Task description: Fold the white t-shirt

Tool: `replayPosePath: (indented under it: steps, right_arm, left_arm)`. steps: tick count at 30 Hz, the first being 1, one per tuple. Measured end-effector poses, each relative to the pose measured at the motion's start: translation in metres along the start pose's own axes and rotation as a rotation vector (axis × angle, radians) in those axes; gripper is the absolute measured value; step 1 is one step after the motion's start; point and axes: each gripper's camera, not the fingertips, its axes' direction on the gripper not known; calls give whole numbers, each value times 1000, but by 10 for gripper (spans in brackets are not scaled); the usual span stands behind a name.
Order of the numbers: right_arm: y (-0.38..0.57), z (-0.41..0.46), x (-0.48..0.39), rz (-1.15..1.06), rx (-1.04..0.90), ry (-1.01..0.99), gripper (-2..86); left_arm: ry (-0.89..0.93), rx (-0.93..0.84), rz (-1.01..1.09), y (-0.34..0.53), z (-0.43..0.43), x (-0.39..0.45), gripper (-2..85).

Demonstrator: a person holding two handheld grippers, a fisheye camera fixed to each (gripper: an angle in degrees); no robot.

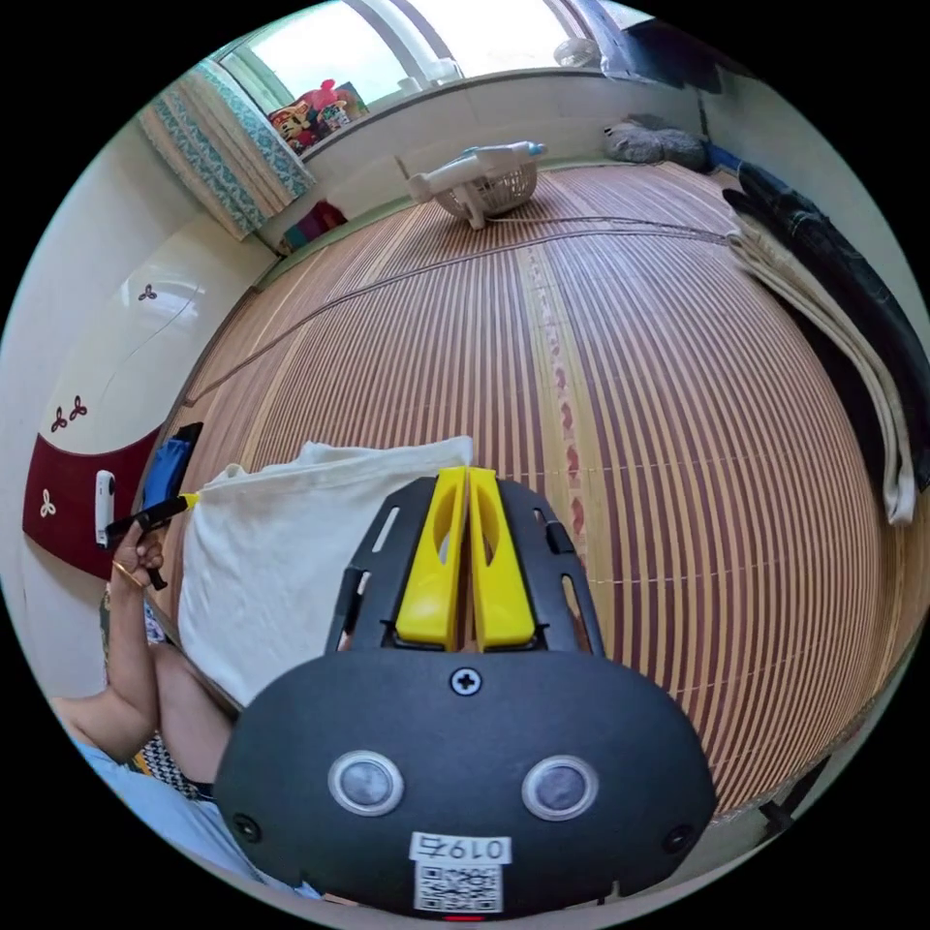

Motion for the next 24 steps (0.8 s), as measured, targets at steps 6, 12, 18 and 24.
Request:
replayPosePath:
  steps: [6,12,18,24]
  right_arm:
    - [-13,-2,-12,-115,-30,54,5]
    - [-28,-38,4,-121,-20,-44,76]
    - [-28,-64,18,-213,-151,-61,63]
    - [-28,-69,33,-221,-248,-96,56]
  left_arm:
    - [-34,14,51,-1,-10,10,11]
    - [-36,204,36,14,-63,10,13]
    - [-4,107,164,20,-67,24,9]
    - [173,17,254,29,-59,37,8]
